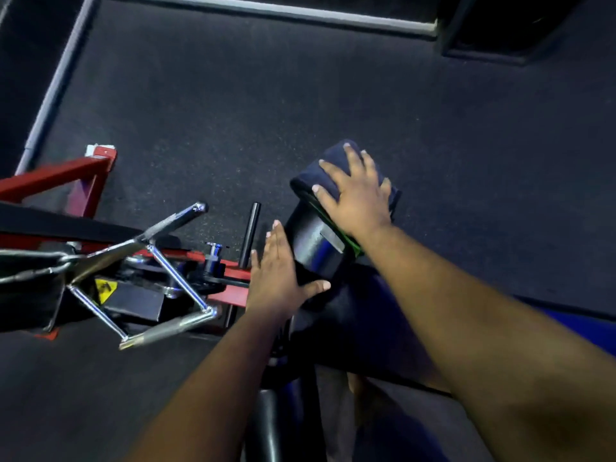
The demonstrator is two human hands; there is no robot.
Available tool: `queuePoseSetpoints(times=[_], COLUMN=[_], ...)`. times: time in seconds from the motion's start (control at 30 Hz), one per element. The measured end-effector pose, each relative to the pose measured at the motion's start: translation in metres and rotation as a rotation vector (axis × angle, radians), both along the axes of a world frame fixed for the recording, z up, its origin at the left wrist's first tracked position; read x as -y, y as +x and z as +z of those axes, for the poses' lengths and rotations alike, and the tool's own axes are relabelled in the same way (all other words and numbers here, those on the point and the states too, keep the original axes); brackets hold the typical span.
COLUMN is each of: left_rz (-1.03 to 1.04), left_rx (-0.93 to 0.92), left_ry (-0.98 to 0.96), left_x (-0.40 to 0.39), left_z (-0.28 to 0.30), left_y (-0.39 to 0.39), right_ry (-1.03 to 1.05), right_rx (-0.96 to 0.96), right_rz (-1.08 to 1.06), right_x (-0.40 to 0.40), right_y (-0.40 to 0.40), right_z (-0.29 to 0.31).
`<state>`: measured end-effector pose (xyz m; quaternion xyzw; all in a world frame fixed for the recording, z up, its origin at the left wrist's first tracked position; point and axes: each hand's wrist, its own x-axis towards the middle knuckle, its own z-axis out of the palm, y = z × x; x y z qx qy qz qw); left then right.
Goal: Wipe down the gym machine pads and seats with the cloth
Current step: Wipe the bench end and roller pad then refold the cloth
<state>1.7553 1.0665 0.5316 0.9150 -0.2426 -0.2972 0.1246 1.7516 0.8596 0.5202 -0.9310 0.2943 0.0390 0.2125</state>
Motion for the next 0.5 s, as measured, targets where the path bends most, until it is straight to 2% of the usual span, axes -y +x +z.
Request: queuePoseSetpoints(times=[0.1, 0.2, 0.33, 0.4, 0.5], left_rz=[-0.02, -0.163, -0.108, -0.092, -0.127], left_rx=[0.0, 0.096, 0.121, 0.147, 0.142], left_ry=[0.022, 0.022, 0.062, 0.053, 0.039], left_x=[-0.002, -0.007, -0.006, -0.005, -0.006], left_z=[-0.002, -0.011, -0.012, -0.01, -0.013], left_y=[0.01, 0.012, 0.013, 0.01, 0.01], right_ry=[0.01, 0.051, -0.031, -0.038, -0.006], right_rx=[0.095, 0.121, 0.083, 0.049, 0.104], right_rz=[-0.038, 0.045, 0.119, 0.01, -0.185], right_x=[-0.048, -0.103, -0.051, -0.026, -0.044], right_y=[-0.04, -0.101, -0.045, -0.007, -0.01], right_z=[-0.004, -0.008, -0.011, -0.007, -0.013])
